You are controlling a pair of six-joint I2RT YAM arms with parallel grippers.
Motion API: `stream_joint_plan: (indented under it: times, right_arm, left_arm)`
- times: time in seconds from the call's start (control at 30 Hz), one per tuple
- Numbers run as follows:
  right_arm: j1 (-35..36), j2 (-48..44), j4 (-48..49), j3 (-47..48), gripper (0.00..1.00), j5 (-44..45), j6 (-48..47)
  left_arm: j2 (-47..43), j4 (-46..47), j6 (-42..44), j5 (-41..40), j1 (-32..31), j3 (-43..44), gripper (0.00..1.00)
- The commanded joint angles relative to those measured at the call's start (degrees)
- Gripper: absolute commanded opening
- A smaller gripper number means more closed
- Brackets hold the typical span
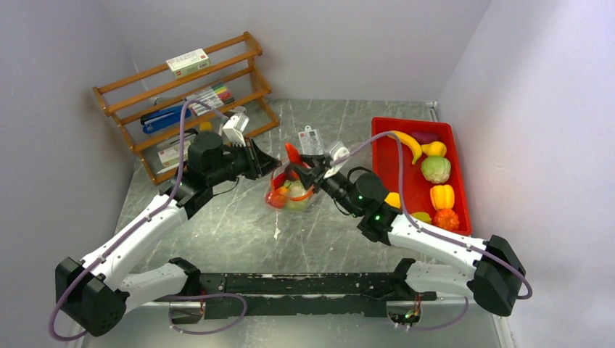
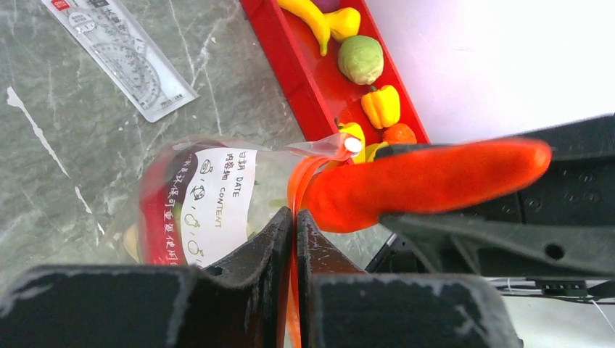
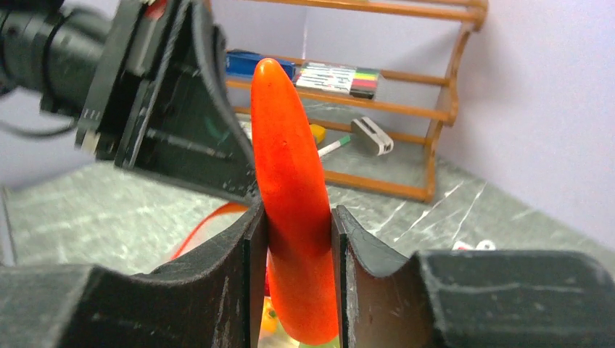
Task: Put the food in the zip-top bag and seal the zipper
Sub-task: Place the fake vegetable in the zipper food storage bag.
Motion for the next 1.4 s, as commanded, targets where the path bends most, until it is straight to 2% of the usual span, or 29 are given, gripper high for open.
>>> stream_joint_plan:
  times: [0.0,0.1,0.3,0.43,0.57,1.0,1.17,1.37]
  right_arm:
    - [0.1,-0.6,7.0,-1.5,0.17,-11.9,-19.0]
    - [0.1,1.9,-3.0,2.9,0.17,-18.2,-25.9]
    - [0.0,2.4,-9.2,2.1,0.17,-22.4,-41.0]
    - [-1.7,2.3,-15.3,1.7,0.17,-23.7,-47.5]
    - [-2.9,4.2,-23.3,4.1,0.15,-22.4,-49.0]
    - [-3.3,7.5,-29.7,6.8,0.14,-12.7,-49.2]
    - [-3.2,8.2,-34.3,10.5,0.23,-14.5,-48.9]
    - [-3.3,8.9,-39.3,13.5,0.47,-16.5,-47.7]
  left_arm:
    - [-1.3,1.6,-0.6,1.5,0.3,0.4,0.07]
    - [-1.5,0.8,-0.2,1.2,0.3,0.8,0.07]
    - [-1.5,0.7,-0.2,1.7,0.4,0.8,0.07]
    - [-2.0,0.2,0.4,1.5,0.4,0.9,0.07]
    - [-2.0,-1.1,1.4,1.1,0.4,1.5,0.07]
    - [-0.9,-0.2,1.7,2.9,0.4,1.5,0.07]
    - [0.3,-0.2,1.7,3.3,0.4,2.6,0.07]
    - [1.0,-0.3,2.1,2.2,0.4,2.7,0.07]
